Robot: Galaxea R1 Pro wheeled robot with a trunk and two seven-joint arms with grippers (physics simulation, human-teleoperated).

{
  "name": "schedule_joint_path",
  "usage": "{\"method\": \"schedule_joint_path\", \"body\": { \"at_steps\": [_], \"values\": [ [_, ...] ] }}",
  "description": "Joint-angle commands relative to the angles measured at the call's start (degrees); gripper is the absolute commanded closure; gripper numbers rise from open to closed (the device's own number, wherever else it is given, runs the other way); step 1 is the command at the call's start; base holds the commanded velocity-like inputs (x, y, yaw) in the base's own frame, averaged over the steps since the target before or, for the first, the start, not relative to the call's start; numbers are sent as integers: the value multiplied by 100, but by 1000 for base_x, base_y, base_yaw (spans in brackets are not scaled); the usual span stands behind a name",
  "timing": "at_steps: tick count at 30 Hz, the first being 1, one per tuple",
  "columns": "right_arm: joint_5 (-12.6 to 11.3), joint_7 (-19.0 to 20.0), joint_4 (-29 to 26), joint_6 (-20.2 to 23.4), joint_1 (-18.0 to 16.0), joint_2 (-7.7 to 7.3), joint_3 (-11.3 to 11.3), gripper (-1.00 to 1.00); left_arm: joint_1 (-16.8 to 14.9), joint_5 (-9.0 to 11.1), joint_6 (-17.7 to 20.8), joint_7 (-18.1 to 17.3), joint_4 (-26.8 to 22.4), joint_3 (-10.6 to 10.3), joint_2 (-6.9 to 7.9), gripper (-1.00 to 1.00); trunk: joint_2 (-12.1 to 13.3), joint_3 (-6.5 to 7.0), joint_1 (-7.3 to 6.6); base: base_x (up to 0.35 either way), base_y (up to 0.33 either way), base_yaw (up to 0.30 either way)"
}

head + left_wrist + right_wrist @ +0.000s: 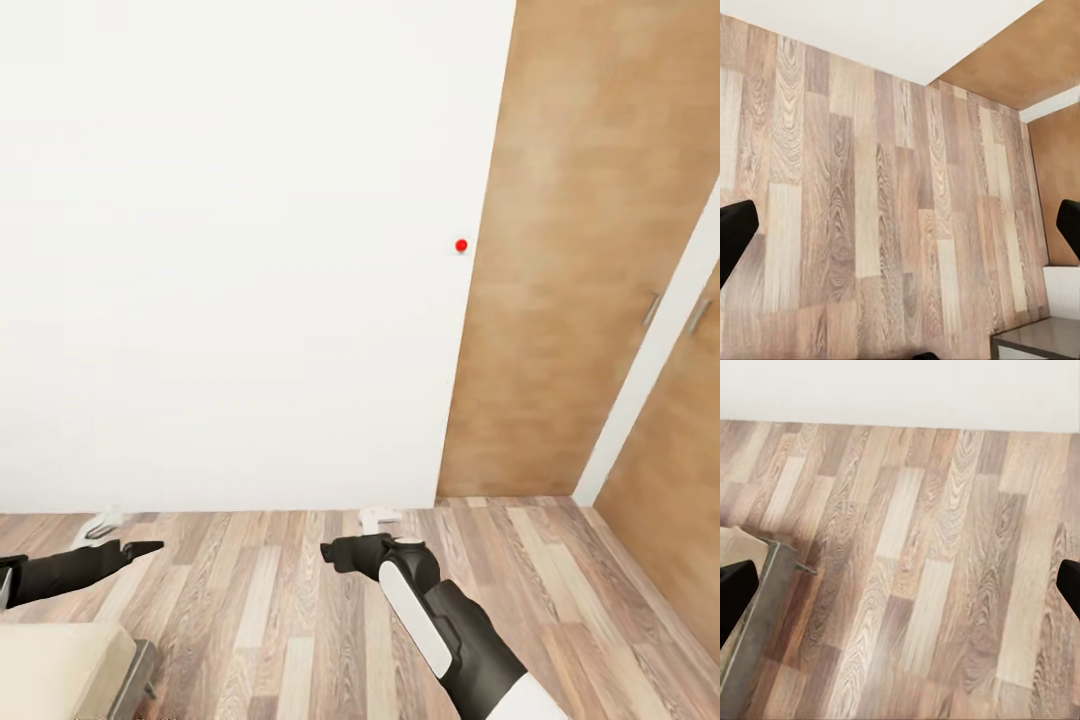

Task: Put all the toys in the child's room - the three board games (two on the bed and one on the table), the two jigsaw puzzles on the table, and the tennis ball on the table - inside the toy box on the table in the child's room.

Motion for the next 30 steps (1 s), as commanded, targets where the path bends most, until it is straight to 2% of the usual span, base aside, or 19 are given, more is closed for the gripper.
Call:
{"method": "schedule_joint_path", "body": {
  "at_steps": [1, 7, 14, 25, 30],
  "values": [
    [-59, -59, 2, 11, -7, -1, 10, -100, -10, -57, 40, -48, -2, 26, -4, -100, -12, -9, 6, 198, 183, 278],
    [-51, -63, 15, -11, -7, -2, 19, -100, -10, -51, 30, -54, -2, 26, -2, -100, -12, 13, 6, 196, 83, 278],
    [-40, -60, 91, -24, -7, -3, 19, -100, -10, -49, 28, -52, -1, 25, -2, -100, -12, 29, 6, 51, 6, 270],
    [-45, -86, 102, -34, -7, 3, 13, -100, -10, -52, 36, -41, -1, 26, -7, -100, -12, 30, 6, 124, -188, 51],
    [-38, -95, 102, -36, -7, 3, 15, -100, -10, -56, 38, -40, -1, 26, -8, -100, -12, 38, 6, 207, -49, 140]
  ]
}}
